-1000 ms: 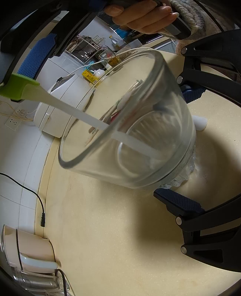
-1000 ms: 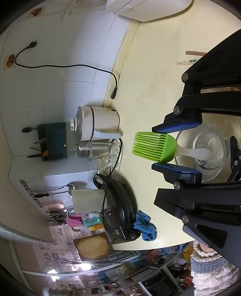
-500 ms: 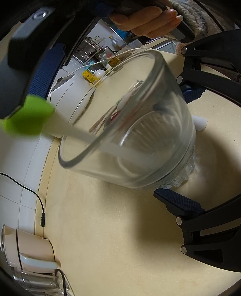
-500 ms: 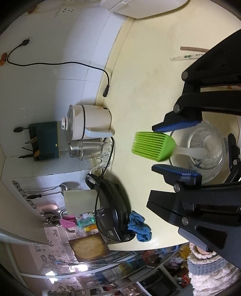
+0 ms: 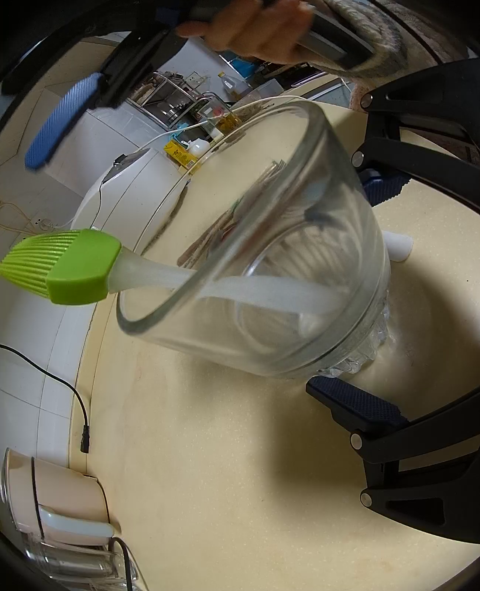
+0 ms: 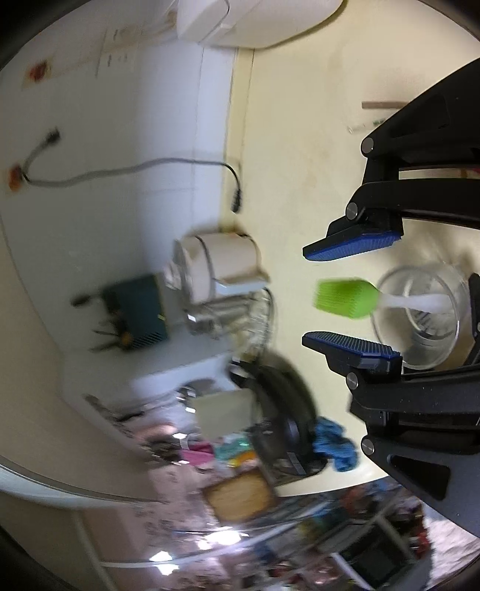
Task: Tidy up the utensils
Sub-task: 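Lower the brush handle into the glass and open the right gripper, then move the right gripper back to the utensil pile and grasp the white spoon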
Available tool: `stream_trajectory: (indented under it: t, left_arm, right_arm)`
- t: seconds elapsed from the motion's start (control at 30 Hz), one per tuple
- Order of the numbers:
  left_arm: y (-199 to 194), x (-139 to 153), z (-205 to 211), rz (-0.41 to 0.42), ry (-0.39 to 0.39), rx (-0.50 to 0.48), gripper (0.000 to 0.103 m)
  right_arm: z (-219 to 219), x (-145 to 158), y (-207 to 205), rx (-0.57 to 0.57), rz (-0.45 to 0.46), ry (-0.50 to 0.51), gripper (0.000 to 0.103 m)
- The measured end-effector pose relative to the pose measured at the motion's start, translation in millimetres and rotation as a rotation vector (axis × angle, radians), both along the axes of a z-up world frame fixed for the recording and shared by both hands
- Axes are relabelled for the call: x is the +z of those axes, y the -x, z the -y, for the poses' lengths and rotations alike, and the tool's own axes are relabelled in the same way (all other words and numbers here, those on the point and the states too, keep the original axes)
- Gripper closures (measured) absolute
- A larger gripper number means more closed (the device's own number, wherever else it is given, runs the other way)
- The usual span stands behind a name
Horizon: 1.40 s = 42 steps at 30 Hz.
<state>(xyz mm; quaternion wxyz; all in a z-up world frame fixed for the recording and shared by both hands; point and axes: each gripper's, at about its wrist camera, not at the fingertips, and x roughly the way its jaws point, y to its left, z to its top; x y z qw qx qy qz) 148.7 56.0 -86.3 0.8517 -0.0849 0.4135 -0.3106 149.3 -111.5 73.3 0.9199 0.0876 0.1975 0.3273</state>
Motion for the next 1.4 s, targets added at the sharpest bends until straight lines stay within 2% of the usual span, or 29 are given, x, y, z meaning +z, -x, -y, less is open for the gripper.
stream_trajectory:
  t: [0.27, 0.53, 0.67, 0.77, 0.87, 1.0, 1.4]
  left_arm:
    - [2, 1, 8, -0.001, 0.004, -0.001, 0.016]
    - [1, 1, 5, -0.001, 0.005, -0.001, 0.016]
    - [0, 1, 5, -0.002, 0.006, -0.001, 0.016]
    - [0, 0, 8, -0.002, 0.007, -0.002, 0.016]
    - [0, 0, 8, -0.002, 0.008, -0.002, 0.016]
    - [-1, 0, 5, -0.002, 0.008, -0.002, 0.016]
    - [-1, 0, 3, -0.002, 0.012, -0.003, 0.016]
  right_arm:
    - [75, 15, -3, -0.185, 0.004, -0.152, 0.063]
    - [167, -14, -13, -0.408, -0.096, -0.277, 0.063]
    - [203, -51, -25, -0.506, -0.222, -0.327, 0.063]
    - [218, -80, -41, -0.571, -0.369, -0.347, 0.062]
    - [224, -99, -52, -0.550, -0.464, -0.392, 0.062]
    - [215, -105, -59, -0.498, -0.497, -0.361, 0.062]
    - [145, -103, -60, -0.330, -0.500, -0.106, 0.062]
